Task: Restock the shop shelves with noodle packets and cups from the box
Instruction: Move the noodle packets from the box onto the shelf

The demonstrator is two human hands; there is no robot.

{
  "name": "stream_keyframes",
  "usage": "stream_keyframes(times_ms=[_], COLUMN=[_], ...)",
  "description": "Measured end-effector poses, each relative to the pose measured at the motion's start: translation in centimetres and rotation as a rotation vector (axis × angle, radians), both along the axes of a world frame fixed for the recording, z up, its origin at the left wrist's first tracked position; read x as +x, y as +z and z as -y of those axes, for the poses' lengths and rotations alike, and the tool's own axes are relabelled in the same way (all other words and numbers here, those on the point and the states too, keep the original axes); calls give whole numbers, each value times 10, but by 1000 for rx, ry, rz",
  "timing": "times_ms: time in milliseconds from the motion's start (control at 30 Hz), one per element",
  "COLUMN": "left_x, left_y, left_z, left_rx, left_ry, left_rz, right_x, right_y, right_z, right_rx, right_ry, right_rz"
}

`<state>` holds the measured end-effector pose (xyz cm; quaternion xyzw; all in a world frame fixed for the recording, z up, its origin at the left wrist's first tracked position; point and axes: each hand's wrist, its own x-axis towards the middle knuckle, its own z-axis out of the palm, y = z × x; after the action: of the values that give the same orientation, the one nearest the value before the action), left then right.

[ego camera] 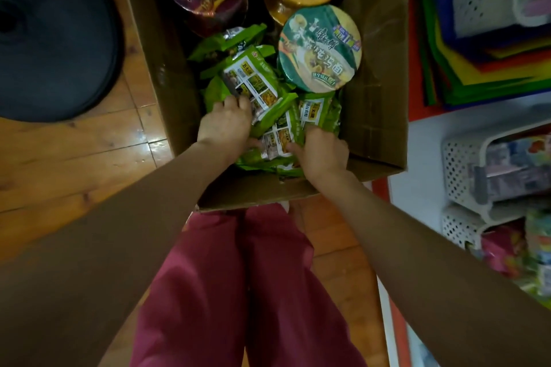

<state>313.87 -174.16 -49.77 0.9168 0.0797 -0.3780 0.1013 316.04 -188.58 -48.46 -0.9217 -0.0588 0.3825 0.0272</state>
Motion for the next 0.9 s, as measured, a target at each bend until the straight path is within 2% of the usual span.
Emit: stream_keyframes(times_ms=[200, 433, 733, 900], left_x=[-8, 0, 10, 13], left_y=[7, 58, 165, 189], left_z=[-7, -23, -34, -32], left_rx=[-18, -104, -185, -189], left_ry=[7, 142, 223, 249], left_rz=[35, 123, 180, 207], right_x=[-4, -4, 1, 15], right_y=[10, 45, 135, 165], right_z=[-6, -18, -28, -24], right_rx=[33, 216, 320, 321], right_ry=[-89, -201, -93, -50], right_rz=[-61, -23, 58, 91])
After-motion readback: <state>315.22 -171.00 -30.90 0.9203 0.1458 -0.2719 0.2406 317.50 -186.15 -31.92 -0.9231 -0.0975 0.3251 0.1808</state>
